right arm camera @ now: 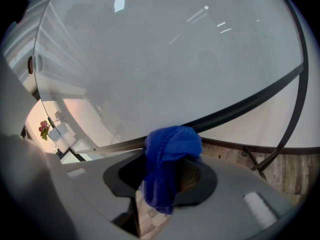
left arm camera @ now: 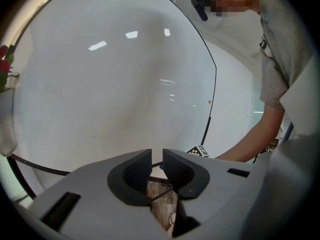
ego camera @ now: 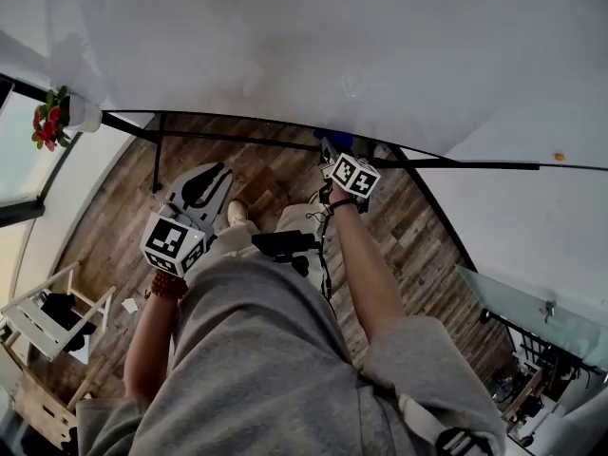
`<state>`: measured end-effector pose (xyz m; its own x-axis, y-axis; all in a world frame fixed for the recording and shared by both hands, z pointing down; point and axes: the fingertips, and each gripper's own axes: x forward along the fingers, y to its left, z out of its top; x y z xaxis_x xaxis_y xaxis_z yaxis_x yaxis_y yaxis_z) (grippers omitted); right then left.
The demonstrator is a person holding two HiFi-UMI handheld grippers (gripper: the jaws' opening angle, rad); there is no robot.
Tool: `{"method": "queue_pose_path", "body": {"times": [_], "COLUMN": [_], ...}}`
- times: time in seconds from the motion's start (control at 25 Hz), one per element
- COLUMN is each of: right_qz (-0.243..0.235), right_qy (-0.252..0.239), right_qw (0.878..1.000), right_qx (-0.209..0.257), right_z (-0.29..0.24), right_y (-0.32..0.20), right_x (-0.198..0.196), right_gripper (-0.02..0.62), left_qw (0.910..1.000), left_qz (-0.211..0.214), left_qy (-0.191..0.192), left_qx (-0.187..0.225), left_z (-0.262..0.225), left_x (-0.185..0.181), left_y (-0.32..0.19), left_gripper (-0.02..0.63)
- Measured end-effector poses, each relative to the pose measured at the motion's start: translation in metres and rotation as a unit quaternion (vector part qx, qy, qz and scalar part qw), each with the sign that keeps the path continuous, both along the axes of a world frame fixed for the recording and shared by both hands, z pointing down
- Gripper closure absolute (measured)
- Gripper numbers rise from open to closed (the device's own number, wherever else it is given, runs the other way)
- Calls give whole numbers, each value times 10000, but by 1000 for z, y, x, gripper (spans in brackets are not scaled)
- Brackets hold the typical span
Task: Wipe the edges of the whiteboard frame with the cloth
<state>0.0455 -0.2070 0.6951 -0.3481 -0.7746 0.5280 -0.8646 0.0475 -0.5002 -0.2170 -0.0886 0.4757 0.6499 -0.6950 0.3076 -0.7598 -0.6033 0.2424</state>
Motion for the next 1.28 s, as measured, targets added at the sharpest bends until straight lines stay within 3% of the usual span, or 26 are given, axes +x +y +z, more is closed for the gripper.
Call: {"method": "queue_pose_path", "body": {"times": [0.6,1.28], "right_qz": [82,-9], "right_qy": [35,79], "right_qw": [10000,9999], "right_qx": [16,87], "right_z": [-2,-11], "right_y": [1,9], "right_x": [-27,-42], "right_gripper": [440,445], "left_qw": [9999,9995], "left_qz": [-74,126], "left_qy": [139,192], "left_qx": [49,217], "left_z": [-1,4], "left_x": [-17,5], "left_y": [-11,-43], "left_gripper": [534,537]}}
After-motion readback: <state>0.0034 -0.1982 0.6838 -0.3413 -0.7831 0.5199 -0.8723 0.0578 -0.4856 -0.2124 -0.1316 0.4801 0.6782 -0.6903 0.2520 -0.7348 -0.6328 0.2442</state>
